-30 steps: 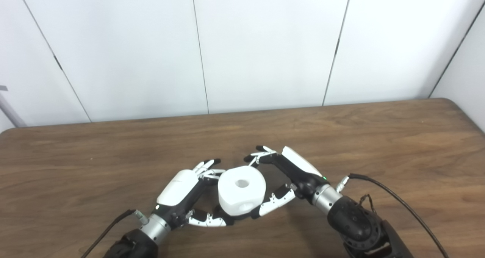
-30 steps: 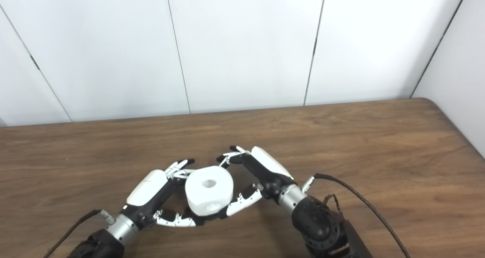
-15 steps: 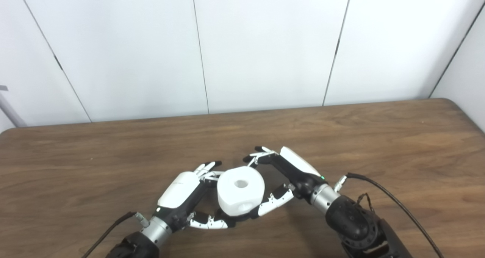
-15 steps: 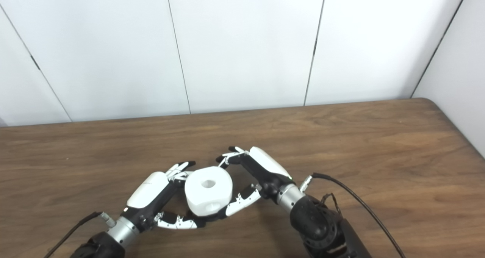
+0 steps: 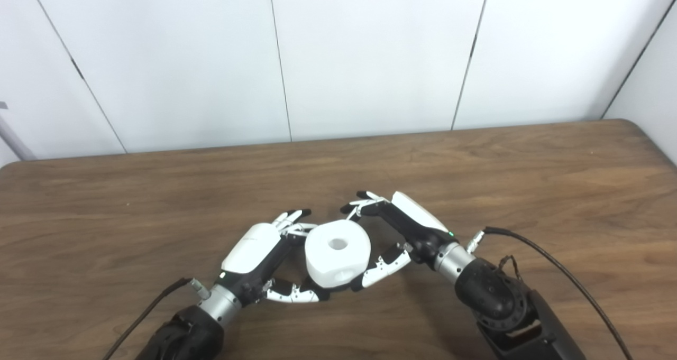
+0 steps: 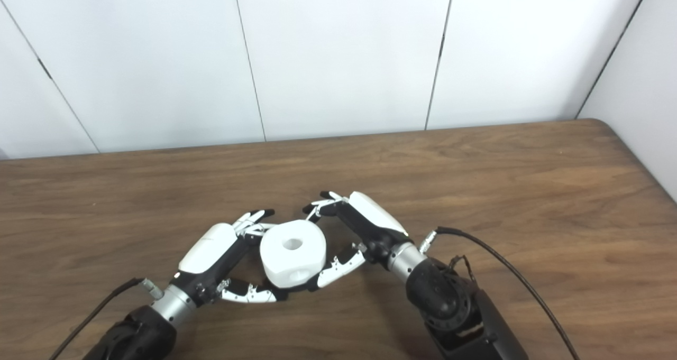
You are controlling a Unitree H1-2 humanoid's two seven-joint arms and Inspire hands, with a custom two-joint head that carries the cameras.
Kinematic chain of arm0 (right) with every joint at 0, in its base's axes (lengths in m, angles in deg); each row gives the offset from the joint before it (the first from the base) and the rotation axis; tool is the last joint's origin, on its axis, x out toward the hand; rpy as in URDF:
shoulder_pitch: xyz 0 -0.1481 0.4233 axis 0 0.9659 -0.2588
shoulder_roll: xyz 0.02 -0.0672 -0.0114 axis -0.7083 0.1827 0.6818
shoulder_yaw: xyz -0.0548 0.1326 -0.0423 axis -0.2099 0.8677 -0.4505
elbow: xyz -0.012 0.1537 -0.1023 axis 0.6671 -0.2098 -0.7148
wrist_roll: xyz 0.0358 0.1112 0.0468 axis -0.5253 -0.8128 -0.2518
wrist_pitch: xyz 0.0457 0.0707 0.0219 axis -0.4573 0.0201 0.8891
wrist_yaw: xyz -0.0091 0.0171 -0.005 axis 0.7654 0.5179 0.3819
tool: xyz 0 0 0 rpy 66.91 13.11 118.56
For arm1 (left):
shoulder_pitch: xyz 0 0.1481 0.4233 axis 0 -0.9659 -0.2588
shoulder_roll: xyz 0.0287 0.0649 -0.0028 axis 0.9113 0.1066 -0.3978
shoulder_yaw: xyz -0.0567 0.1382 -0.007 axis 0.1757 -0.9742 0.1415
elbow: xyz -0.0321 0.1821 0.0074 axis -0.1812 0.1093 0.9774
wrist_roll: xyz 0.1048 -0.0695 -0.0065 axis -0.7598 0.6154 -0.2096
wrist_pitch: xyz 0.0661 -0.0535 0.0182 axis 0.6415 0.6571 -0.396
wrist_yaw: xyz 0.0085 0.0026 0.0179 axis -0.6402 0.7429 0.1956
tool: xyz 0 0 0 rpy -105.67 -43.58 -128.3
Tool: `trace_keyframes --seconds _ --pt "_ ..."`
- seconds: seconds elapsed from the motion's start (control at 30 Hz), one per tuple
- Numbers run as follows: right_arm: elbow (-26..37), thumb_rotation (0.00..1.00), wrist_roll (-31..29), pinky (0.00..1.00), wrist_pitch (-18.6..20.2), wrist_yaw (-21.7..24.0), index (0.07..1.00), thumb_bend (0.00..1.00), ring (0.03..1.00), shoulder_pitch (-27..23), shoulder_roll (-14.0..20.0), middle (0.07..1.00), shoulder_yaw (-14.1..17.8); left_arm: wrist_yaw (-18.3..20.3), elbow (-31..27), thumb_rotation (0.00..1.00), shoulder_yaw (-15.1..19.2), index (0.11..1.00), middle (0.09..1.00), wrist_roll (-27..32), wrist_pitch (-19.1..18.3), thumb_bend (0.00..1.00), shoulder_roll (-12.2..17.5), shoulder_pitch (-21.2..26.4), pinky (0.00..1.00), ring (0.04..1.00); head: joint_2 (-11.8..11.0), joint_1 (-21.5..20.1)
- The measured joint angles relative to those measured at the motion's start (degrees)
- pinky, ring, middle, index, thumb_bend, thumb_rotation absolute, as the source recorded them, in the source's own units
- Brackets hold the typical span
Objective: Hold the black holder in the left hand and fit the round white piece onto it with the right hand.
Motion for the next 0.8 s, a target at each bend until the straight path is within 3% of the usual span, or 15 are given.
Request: trace_keyframes --seconds 0.43,0.5,0.53,0.63,0.8 --pt "0.3 0.16 0.3 1.0 -1.2 0.1 0.491 0.52 0.968 0.3 1.5 0.845 -1.0 0.2 -0.1 0.05 -0.1 0.483 0.813 0.0 0.0 0.52 -0.1 0.0 1.0 0.974 0.3 0.2" --pt "0.5 0.32 0.9 1.0 -1.6 0.1 0.646 0.8 0.982 0.1 2.1 0.873 -1.6 0.3 -0.1 0.05 -0.1 0.483 0.814 0.0 0.0 0.52 -0.1 0.0 1.0 0.973 0.3 0.3" --pt "0.6 0.35 1.4 1.0 -1.6 0.3 0.679 0.85 0.986 -0.1 2.6 0.881 -2.0 0.3 -0.1 0.05 -0.1 0.483 0.814 0.0 0.0 0.52 -0.1 0.0 1.0 0.973 0.3 0.3" --pt "0.7 0.37 2.0 1.0 -1.4 2.2 0.776 0.91 0.998 -0.1 4.0 0.912 -2.7 0.4 -0.1 0.05 0.0 0.483 0.815 0.0 0.0 0.52 0.0 -0.1 1.0 0.974 0.2 0.2" --pt "0.8 0.35 2.2 1.0 -0.5 3.2 0.844 0.92 1.0 0.6 3.7 0.933 -2.9 0.4 -0.1 0.05 0.1 0.483 0.813 0.0 -0.1 0.52 0.0 -0.1 1.0 0.973 0.2 0.2"
